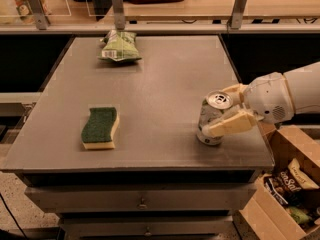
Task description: Move 7up can near green jalapeno chip bag
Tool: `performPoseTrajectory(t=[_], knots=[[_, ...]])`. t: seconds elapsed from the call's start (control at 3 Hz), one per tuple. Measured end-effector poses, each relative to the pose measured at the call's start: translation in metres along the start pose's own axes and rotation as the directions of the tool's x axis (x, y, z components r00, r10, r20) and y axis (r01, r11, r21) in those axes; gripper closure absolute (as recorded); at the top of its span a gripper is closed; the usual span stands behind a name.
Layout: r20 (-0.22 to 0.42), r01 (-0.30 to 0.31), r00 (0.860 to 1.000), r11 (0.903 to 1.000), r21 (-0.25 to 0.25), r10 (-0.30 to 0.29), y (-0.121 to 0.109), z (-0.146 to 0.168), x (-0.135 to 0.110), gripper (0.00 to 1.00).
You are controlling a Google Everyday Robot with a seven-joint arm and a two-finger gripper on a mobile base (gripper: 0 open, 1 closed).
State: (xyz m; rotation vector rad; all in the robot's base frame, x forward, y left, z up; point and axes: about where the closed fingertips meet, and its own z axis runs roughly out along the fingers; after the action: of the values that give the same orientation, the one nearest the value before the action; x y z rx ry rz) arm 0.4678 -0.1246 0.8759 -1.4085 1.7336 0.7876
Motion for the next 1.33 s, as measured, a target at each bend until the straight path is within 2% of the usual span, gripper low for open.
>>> performPoseTrajectory(t=[0.33,0.67,1.0,1.33], knots=[[0.013,0.018,1.000,0.9994,-0.030,-0.018,-0.002,0.012,-0.012,0.64],[0.012,0.020,1.000,0.9993,-0.033,-0.020,-0.001,0.013,-0.013,0.87],[0.042,0.043,0.998,0.9988,-0.020,-0.043,-0.007,0.020,-0.016,1.00],[0.094,0.103,0.991,0.9940,-0.037,-0.099,-0.032,0.039,-0.029,1.00]])
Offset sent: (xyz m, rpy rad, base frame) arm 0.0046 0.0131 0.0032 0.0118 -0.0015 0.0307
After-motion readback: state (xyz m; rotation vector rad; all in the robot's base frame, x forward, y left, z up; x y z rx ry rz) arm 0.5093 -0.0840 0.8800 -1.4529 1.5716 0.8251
